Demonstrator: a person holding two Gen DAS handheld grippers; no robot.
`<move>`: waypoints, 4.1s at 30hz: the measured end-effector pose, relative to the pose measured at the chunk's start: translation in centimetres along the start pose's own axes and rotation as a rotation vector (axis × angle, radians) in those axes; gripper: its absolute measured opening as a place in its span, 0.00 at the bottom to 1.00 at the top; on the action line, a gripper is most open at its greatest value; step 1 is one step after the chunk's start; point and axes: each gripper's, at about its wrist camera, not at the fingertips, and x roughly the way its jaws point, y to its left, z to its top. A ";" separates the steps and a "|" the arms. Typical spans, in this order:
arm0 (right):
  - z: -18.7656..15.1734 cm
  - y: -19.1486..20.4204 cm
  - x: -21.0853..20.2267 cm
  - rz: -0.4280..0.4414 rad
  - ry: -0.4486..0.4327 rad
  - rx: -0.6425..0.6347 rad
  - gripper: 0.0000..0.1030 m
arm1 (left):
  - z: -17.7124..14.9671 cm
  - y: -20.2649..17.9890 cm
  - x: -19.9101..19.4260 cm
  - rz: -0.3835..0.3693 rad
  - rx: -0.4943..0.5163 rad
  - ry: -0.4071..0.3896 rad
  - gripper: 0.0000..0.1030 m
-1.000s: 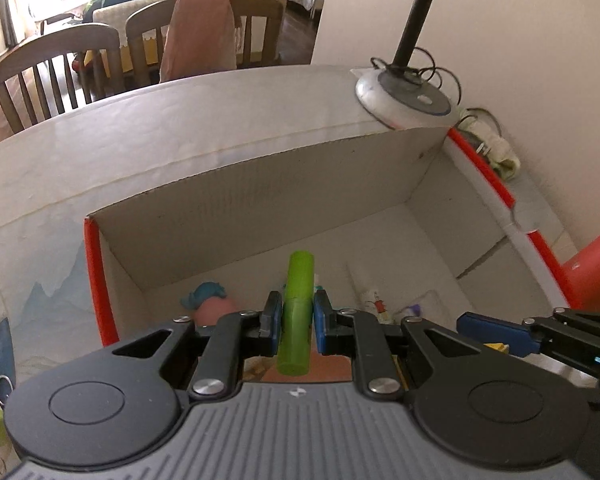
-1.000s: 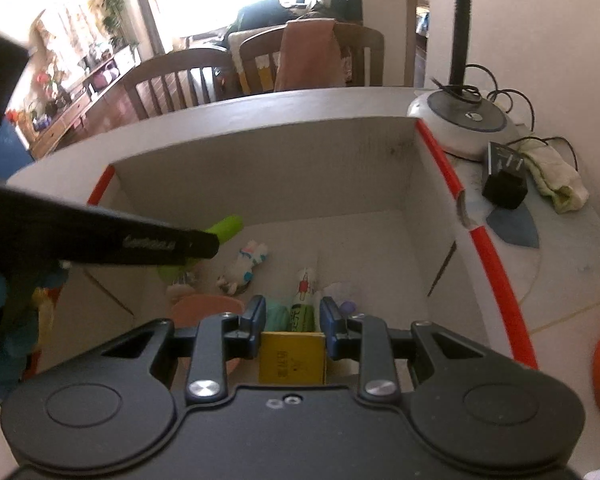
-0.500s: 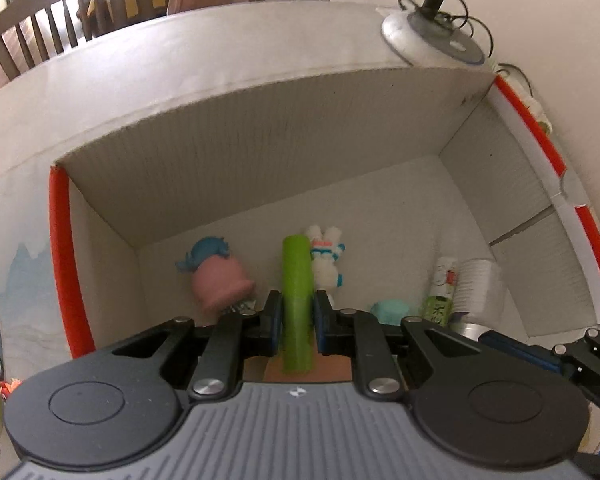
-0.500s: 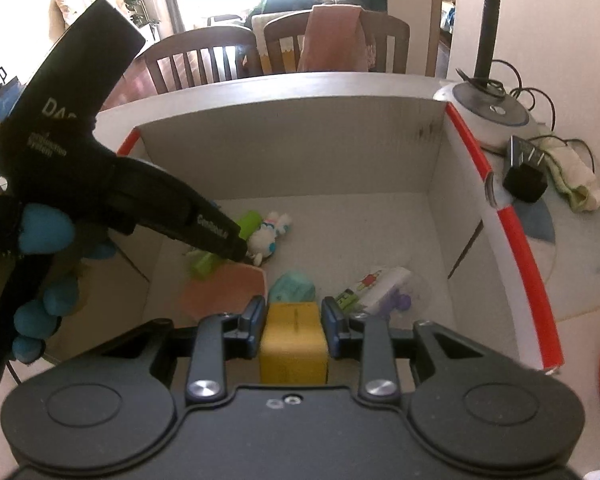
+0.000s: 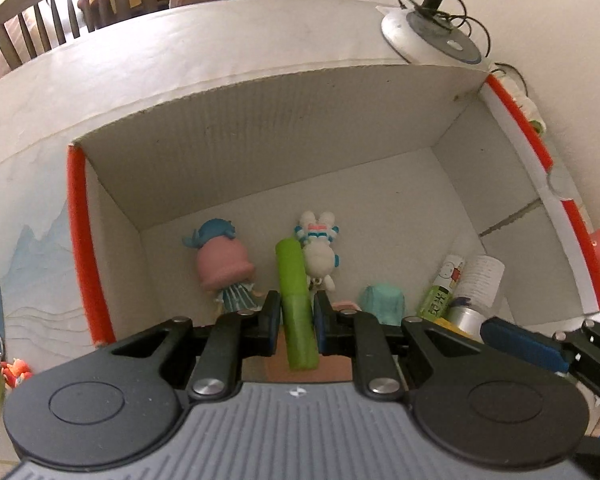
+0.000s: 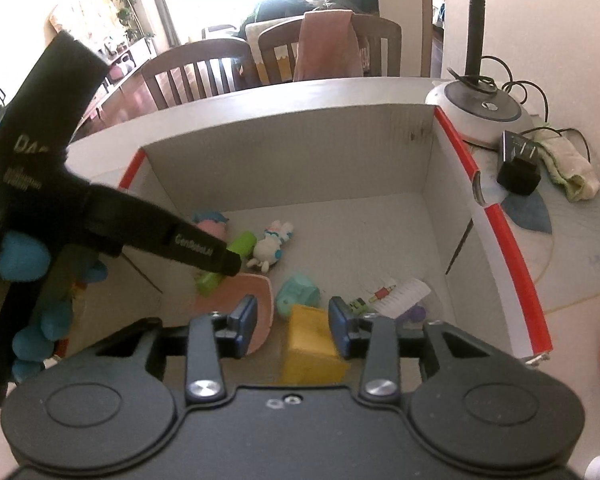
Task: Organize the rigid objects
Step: 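Lower and open left tool releasing the glue stick while right tool releases the yellow box, then withdraw both open tools from the box toward the remaining table items, then grasp the white correction tape with left tool while right tool grasps the green-capped bottle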
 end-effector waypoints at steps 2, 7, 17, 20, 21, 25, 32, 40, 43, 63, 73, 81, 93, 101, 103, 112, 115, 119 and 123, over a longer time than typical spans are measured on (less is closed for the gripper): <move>0.1 -0.1 -0.5 0.006 -0.013 0.010 0.44 | -0.3 -0.2 -0.7 -0.001 0.013 -0.019 0.16; 0.3 -0.4 -1.6 0.024 -0.029 0.032 0.50 | -1.1 -0.6 -3.0 -0.015 0.032 -0.074 0.16; -0.1 0.1 -4.5 0.066 -0.077 0.058 0.60 | -3.7 0.0 -8.0 -0.074 0.028 -0.166 0.16; -0.3 0.5 -5.3 0.077 -0.089 0.061 0.62 | -4.6 0.0 -9.6 -0.087 0.045 -0.204 0.16; -0.4 0.7 -5.6 0.083 -0.092 0.057 0.62 | -5.0 0.0 -10.2 -0.097 0.055 -0.220 0.16; -0.7 1.8 -6.8 0.107 -0.110 0.040 0.67 | -6.5 0.2 -12.3 -0.125 0.066 -0.268 0.16; -1.3 4.2 -8.6 0.160 -0.132 -0.013 0.72 | -9.3 1.2 -15.6 -0.139 0.047 -0.337 0.17; -1.5 8.1 -9.8 0.212 -0.145 -0.087 0.79 | -12.9 4.3 -18.3 -0.095 -0.048 -0.416 0.64; -1.7 9.7 -10.0 0.226 -0.152 -0.111 0.85 | -13.9 5.8 -19.2 -0.083 -0.082 -0.425 0.64; -1.6 23.8 -5.5 0.243 -0.119 -0.187 0.93 | -20.1 22.3 -22.4 0.026 -0.190 -0.469 0.82; -1.1 27.5 -1.4 0.180 -0.071 -0.168 0.93 | -20.6 28.9 -21.0 0.048 -0.185 -0.500 0.99; 0.4 29.2 2.1 0.127 -0.050 -0.144 0.90 | -17.7 34.9 -18.9 0.102 -0.242 -0.506 0.99; 1.9 30.7 7.6 0.065 0.020 -0.178 0.80 | -12.1 41.0 -11.8 0.133 -0.198 -0.408 0.99; 2.8 31.5 11.0 0.039 0.055 -0.202 0.71 | -10.4 43.5 -8.4 0.166 -0.130 -0.367 0.99; 2.9 31.8 11.8 0.042 0.066 -0.210 0.70 | -9.9 44.0 -7.7 0.171 -0.132 -0.364 0.99; 3.0 32.9 13.9 0.045 0.107 -0.256 0.66 | -8.8 44.2 -5.1 0.190 -0.015 -0.358 0.99; 3.1 33.3 14.4 0.044 0.117 -0.273 0.65 | -8.5 44.7 -4.6 0.171 -0.010 -0.362 0.99; 3.1 33.6 15.2 0.048 0.127 -0.281 0.63 | -8.4 45.4 -4.1 0.150 0.007 -0.376 0.99; 3.1 33.6 15.9 0.042 0.139 -0.280 0.61 | -8.5 45.5 -3.8 0.146 0.029 -0.396 0.99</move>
